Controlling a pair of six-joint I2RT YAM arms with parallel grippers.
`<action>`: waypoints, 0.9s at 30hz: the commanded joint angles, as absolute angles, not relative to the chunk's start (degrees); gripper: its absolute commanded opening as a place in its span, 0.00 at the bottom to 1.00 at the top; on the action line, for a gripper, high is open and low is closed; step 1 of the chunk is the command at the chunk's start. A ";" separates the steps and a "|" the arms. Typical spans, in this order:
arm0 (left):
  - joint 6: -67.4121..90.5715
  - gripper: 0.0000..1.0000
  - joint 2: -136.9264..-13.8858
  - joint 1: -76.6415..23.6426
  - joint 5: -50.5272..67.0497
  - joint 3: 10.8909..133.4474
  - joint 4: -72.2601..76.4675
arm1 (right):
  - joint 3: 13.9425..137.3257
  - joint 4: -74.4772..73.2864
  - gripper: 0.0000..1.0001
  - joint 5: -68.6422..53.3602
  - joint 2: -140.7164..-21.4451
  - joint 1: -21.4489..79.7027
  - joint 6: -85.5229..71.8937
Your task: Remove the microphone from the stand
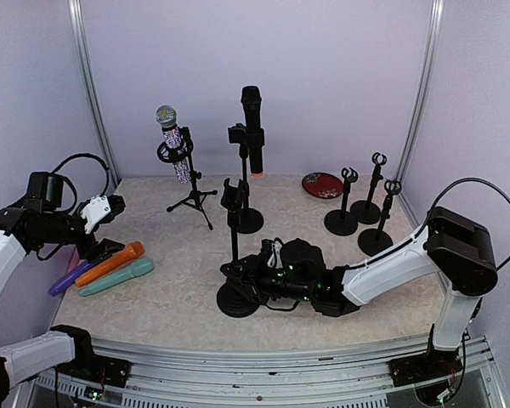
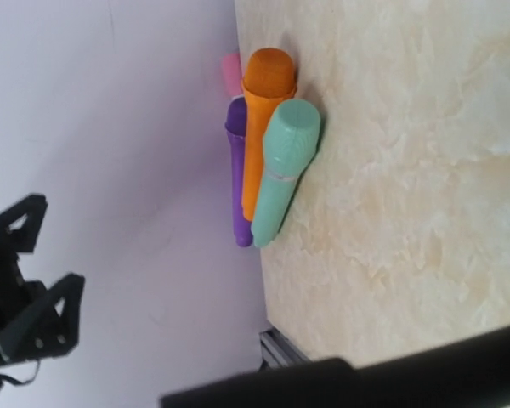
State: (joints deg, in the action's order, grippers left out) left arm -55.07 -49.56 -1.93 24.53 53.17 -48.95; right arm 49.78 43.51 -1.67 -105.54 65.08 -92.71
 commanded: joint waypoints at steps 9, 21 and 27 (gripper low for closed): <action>-56.27 0.78 -48.68 -2.07 24.25 52.50 -49.33 | 49.45 40.16 0.03 -4.90 -101.08 59.71 -85.87; -55.94 0.78 -49.75 -2.17 25.69 52.65 -48.68 | 45.60 36.19 0.00 -26.68 -102.75 50.42 -76.33; -55.49 0.78 -50.04 -2.15 26.56 51.86 -48.55 | 43.86 26.08 0.00 -29.90 -102.52 47.17 -67.12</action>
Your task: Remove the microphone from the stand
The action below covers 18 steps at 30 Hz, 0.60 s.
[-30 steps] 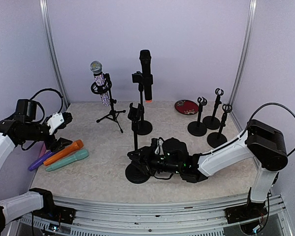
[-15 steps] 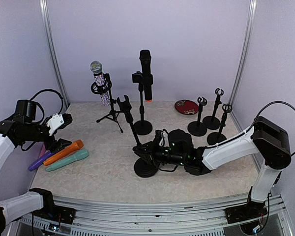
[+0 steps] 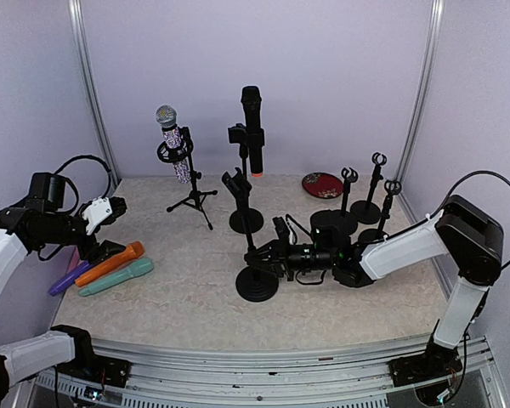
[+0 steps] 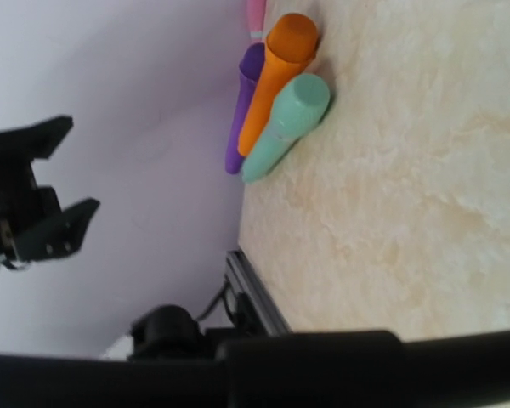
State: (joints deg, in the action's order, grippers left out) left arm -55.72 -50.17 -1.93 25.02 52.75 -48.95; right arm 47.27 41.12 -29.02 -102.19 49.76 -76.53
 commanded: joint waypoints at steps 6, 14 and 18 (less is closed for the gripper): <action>-55.67 0.78 -50.13 -2.27 26.61 51.32 -48.15 | 47.04 10.24 0.00 -24.08 -100.24 45.80 -54.47; -55.32 0.78 -50.71 -2.28 26.69 51.24 -47.56 | 52.68 -5.02 0.00 -12.28 -102.00 46.10 -41.48; -55.28 0.78 -50.87 -2.27 26.50 51.03 -47.44 | 53.17 -9.31 0.00 -5.88 -101.88 46.48 -37.09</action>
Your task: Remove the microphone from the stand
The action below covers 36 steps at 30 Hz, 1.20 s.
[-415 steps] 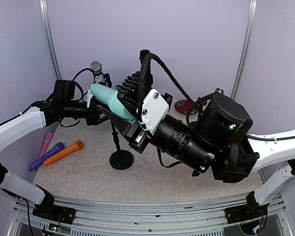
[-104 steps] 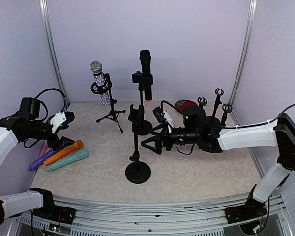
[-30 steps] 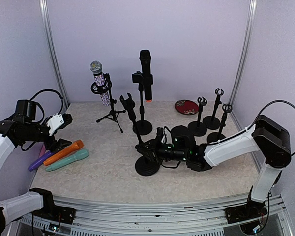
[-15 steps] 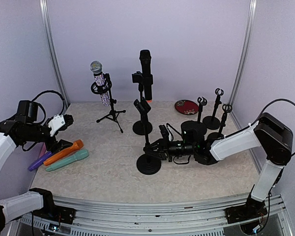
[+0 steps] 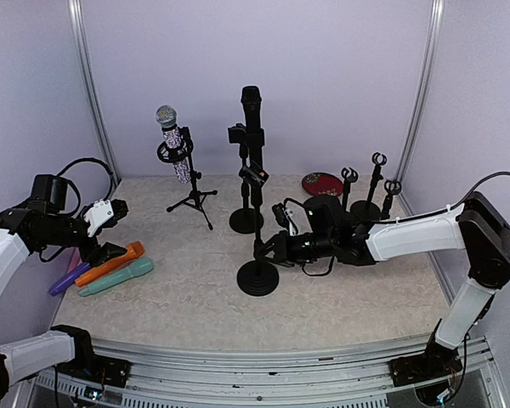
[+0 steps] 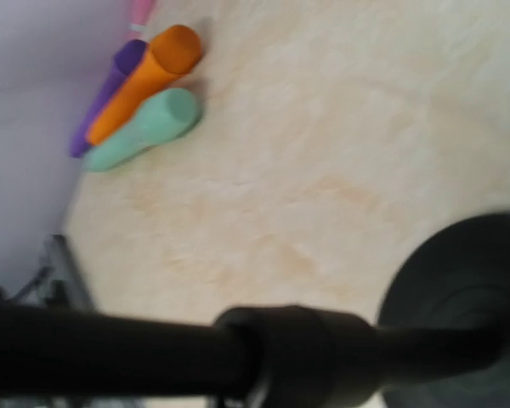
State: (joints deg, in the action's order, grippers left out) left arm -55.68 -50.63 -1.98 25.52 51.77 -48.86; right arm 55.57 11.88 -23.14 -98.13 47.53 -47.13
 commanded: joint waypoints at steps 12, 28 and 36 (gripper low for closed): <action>-54.55 0.78 -51.77 -2.28 26.77 51.94 -47.61 | 60.52 -16.49 0.00 14.11 -101.09 51.06 -22.49; -54.89 0.78 -51.33 -2.26 26.36 51.91 -48.25 | 55.71 -1.78 0.60 10.00 -85.31 54.81 -15.69; -54.84 0.78 -51.15 -2.37 26.63 52.17 -48.73 | 42.60 17.00 0.55 -5.41 -78.69 49.60 -13.58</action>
